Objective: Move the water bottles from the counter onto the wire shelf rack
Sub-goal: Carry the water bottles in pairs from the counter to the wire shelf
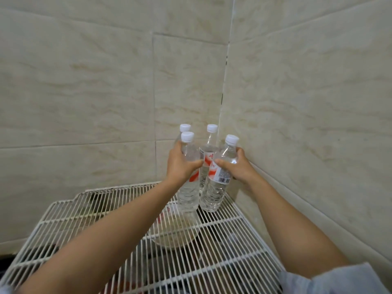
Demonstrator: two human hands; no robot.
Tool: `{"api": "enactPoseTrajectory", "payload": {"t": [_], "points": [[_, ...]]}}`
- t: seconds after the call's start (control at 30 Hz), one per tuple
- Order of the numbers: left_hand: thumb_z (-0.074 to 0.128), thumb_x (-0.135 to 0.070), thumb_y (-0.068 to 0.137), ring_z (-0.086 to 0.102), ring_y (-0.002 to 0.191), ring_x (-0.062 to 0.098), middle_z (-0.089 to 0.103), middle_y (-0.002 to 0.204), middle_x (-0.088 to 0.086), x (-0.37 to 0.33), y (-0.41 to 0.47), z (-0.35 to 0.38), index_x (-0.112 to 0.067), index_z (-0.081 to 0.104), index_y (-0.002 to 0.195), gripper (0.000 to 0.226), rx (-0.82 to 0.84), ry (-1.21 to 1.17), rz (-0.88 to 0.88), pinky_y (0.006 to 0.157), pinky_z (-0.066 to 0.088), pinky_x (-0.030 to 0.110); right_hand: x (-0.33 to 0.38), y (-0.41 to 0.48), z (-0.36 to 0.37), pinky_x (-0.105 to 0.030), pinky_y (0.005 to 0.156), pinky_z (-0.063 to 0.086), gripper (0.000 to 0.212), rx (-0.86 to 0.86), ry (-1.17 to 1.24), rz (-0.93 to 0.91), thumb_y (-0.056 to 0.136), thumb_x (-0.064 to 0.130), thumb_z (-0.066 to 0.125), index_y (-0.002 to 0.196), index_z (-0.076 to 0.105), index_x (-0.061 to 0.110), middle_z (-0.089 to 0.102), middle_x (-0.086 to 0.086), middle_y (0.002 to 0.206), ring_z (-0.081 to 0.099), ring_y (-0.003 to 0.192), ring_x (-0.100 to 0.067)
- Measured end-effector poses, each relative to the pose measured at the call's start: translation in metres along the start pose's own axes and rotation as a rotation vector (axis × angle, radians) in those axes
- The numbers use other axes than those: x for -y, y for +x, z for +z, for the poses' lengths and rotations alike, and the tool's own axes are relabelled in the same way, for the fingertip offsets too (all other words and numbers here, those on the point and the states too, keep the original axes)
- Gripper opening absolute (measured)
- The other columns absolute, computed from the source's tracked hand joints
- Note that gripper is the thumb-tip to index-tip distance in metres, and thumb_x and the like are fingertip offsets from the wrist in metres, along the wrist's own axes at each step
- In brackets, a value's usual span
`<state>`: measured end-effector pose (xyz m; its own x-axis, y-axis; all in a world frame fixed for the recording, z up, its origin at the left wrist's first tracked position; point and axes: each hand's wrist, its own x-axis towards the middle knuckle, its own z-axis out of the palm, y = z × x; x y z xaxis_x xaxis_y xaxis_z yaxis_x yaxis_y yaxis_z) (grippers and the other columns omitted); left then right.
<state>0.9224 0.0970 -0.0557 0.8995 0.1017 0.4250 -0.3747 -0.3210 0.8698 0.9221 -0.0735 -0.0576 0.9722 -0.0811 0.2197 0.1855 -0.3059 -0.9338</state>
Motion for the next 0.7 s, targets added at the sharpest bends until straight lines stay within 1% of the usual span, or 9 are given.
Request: {"api": "enactPoseTrajectory", "payload": {"t": [0.07, 0.13, 0.23, 0.33, 0.43, 0.5, 0.53, 0.63, 0.7], "points": [[0.079, -0.018, 0.066, 0.052, 0.110, 0.022, 0.054, 0.121, 0.008, -0.001, -0.002, 0.003, -0.016, 0.039, 0.130, 0.076, 0.003, 0.032, -0.008, 0.093, 0.047, 0.036, 0.001, 0.000, 0.000, -0.041, 0.091, 0.047, 0.071, 0.026, -0.004, -0.003, 0.073, 0.026, 0.073, 0.129, 0.032, 0.019, 0.049, -0.002, 0.122, 0.053, 0.106, -0.021], [0.079, -0.023, 0.067, 0.049, 0.118, 0.026, 0.050, 0.128, 0.011, -0.002, -0.002, 0.005, -0.015, 0.037, 0.131, 0.077, 0.067, 0.077, -0.014, 0.101, 0.043, 0.045, 0.003, 0.000, 0.003, -0.038, 0.087, 0.047, 0.069, 0.047, -0.009, -0.001, 0.073, 0.025, 0.073, 0.129, 0.034, 0.021, 0.051, 0.000, 0.116, 0.054, 0.104, -0.021], [0.076, -0.027, 0.071, 0.047, 0.122, 0.028, 0.047, 0.132, 0.013, -0.005, -0.003, 0.004, -0.015, 0.033, 0.133, 0.076, 0.100, 0.087, -0.031, 0.103, 0.041, 0.049, 0.006, -0.001, 0.008, -0.033, 0.082, 0.046, 0.071, 0.059, -0.005, 0.008, 0.072, 0.024, 0.074, 0.130, 0.034, 0.020, 0.052, 0.001, 0.113, 0.054, 0.101, -0.019], [0.069, -0.030, 0.076, 0.044, 0.124, 0.032, 0.046, 0.132, 0.014, -0.006, -0.005, -0.004, -0.017, 0.032, 0.133, 0.070, 0.129, 0.107, -0.073, 0.102, 0.040, 0.051, 0.009, 0.000, 0.011, -0.037, 0.087, 0.046, 0.074, 0.077, 0.009, 0.036, 0.072, 0.024, 0.074, 0.132, 0.031, 0.020, 0.052, 0.000, 0.118, 0.053, 0.105, -0.020], [0.062, -0.032, 0.080, 0.052, 0.114, 0.030, 0.048, 0.131, 0.016, -0.003, -0.009, -0.017, -0.016, 0.030, 0.135, 0.065, 0.197, 0.110, -0.131, 0.093, 0.047, 0.046, 0.012, 0.000, 0.013, -0.038, 0.089, 0.045, 0.071, 0.090, 0.047, 0.068, 0.074, 0.021, 0.073, 0.132, 0.032, 0.021, 0.054, -0.002, 0.121, 0.054, 0.108, -0.023], [0.062, -0.028, 0.082, 0.058, 0.091, 0.014, 0.051, 0.130, 0.016, 0.001, -0.015, -0.026, -0.013, 0.030, 0.136, 0.064, 0.209, 0.116, -0.128, 0.077, 0.051, 0.030, 0.014, 0.001, 0.016, -0.043, 0.093, 0.046, 0.066, 0.094, 0.092, 0.085, 0.075, 0.016, 0.072, 0.129, 0.034, 0.022, 0.056, -0.005, 0.123, 0.056, 0.109, -0.025], [0.062, -0.027, 0.083, 0.056, 0.089, 0.011, 0.051, 0.132, 0.016, 0.003, -0.018, -0.032, -0.011, 0.031, 0.136, 0.064, 0.204, 0.134, -0.134, 0.077, 0.048, 0.026, 0.016, 0.000, 0.017, -0.044, 0.093, 0.047, 0.064, 0.108, 0.096, 0.091, 0.076, 0.015, 0.071, 0.128, 0.035, 0.023, 0.057, -0.005, 0.122, 0.056, 0.109, -0.026], [0.060, -0.029, 0.084, 0.041, 0.127, 0.027, 0.037, 0.144, 0.017, 0.009, -0.026, -0.056, -0.011, 0.025, 0.141, 0.069, 0.140, 0.177, -0.213, 0.102, 0.036, 0.040, 0.023, -0.001, 0.017, -0.033, 0.074, 0.052, 0.057, 0.146, 0.088, 0.044, 0.075, 0.009, 0.070, 0.122, 0.041, 0.022, 0.057, -0.002, 0.112, 0.058, 0.097, -0.021], [0.057, -0.031, 0.086, 0.034, 0.133, 0.031, 0.033, 0.146, 0.020, 0.013, -0.031, -0.073, -0.012, 0.022, 0.142, 0.069, 0.069, 0.187, -0.247, 0.108, 0.032, 0.043, 0.026, 0.000, 0.013, -0.030, 0.072, 0.050, 0.053, 0.132, 0.060, 0.011, 0.074, 0.007, 0.071, 0.118, 0.045, 0.021, 0.058, -0.002, 0.110, 0.058, 0.095, -0.020]]}}
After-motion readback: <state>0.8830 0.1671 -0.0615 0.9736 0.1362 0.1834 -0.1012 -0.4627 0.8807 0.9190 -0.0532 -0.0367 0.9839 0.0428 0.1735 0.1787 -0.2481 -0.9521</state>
